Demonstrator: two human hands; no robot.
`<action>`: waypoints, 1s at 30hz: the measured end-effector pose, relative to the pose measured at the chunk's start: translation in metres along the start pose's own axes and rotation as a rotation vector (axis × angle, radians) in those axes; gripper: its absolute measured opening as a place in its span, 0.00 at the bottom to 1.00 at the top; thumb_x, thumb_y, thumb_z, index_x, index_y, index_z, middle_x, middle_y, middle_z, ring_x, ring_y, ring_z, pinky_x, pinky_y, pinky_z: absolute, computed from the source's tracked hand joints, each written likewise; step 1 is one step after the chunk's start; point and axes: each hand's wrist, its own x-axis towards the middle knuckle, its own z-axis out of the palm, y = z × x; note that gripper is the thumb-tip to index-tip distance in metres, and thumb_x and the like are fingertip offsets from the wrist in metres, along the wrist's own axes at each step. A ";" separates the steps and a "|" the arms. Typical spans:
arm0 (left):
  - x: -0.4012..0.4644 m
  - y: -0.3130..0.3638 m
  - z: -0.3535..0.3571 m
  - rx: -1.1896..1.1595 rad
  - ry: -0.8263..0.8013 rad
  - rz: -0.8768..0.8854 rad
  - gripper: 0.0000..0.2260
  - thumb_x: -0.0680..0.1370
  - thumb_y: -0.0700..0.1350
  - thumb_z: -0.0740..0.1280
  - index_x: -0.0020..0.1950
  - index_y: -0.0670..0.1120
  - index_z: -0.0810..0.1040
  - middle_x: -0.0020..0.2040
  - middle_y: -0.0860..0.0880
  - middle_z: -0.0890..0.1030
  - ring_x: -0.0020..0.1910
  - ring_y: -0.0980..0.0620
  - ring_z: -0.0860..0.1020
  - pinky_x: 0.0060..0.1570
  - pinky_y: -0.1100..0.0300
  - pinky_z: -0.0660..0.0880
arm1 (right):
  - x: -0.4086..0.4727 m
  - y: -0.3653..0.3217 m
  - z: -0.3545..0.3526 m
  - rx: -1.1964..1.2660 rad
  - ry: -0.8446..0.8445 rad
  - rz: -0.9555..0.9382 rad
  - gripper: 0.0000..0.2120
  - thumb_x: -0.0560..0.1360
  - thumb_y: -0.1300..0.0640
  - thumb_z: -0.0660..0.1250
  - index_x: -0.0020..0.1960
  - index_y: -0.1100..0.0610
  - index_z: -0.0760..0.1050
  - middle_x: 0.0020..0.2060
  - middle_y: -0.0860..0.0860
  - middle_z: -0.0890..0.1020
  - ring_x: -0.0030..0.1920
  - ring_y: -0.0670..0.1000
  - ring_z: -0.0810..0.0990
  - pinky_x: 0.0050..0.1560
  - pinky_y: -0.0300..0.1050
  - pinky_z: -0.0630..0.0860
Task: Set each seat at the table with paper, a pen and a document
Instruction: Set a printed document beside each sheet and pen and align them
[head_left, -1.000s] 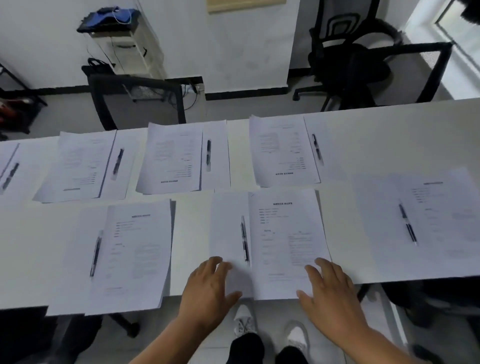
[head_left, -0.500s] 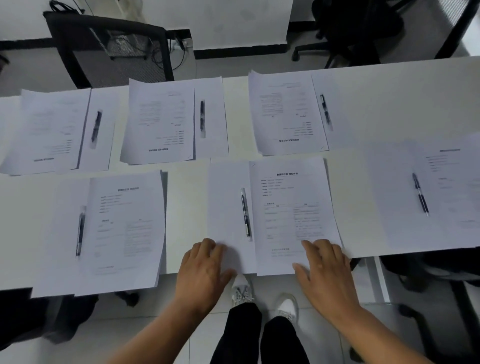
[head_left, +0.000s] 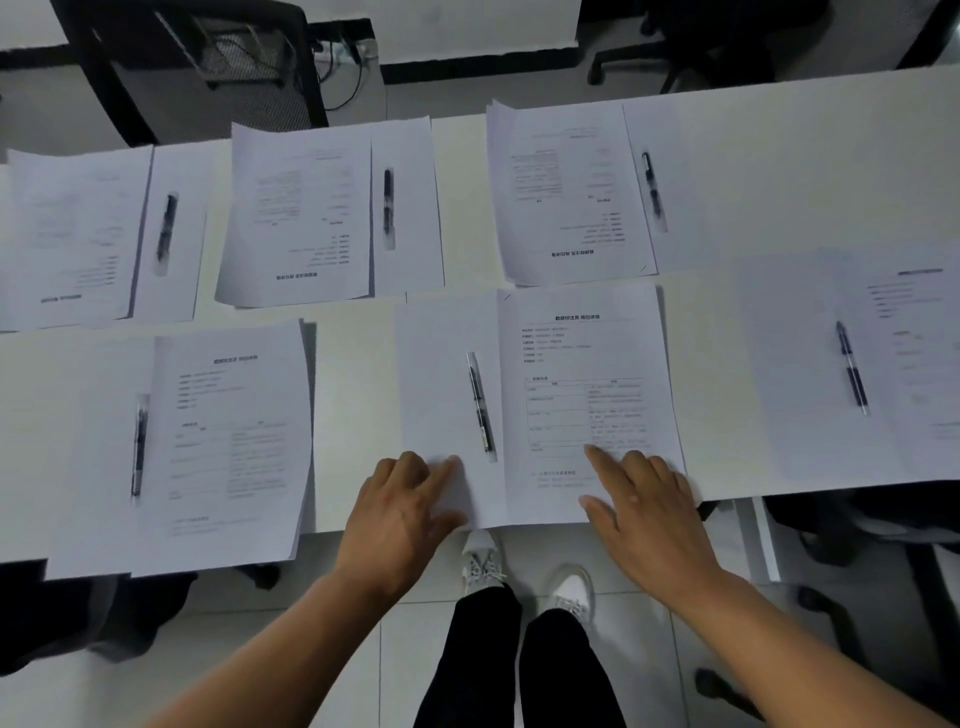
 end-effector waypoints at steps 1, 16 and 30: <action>0.001 0.002 0.001 0.013 -0.002 -0.002 0.28 0.76 0.57 0.78 0.74 0.53 0.76 0.54 0.48 0.76 0.51 0.41 0.76 0.48 0.47 0.79 | 0.000 0.001 -0.001 0.005 -0.004 0.004 0.28 0.81 0.43 0.60 0.76 0.56 0.74 0.50 0.52 0.79 0.50 0.58 0.77 0.55 0.59 0.78; 0.023 0.031 0.006 0.084 0.013 0.009 0.28 0.75 0.59 0.78 0.72 0.54 0.77 0.53 0.48 0.77 0.50 0.41 0.77 0.49 0.47 0.78 | 0.010 0.045 -0.014 -0.015 -0.072 -0.032 0.30 0.81 0.41 0.57 0.78 0.55 0.73 0.49 0.50 0.78 0.48 0.55 0.75 0.51 0.55 0.78; 0.009 0.034 0.007 0.078 0.013 -0.025 0.29 0.75 0.58 0.79 0.74 0.54 0.77 0.53 0.49 0.77 0.50 0.43 0.78 0.47 0.48 0.80 | 0.001 0.055 -0.015 -0.030 -0.057 -0.051 0.30 0.81 0.41 0.58 0.77 0.55 0.74 0.50 0.50 0.78 0.49 0.56 0.74 0.49 0.54 0.78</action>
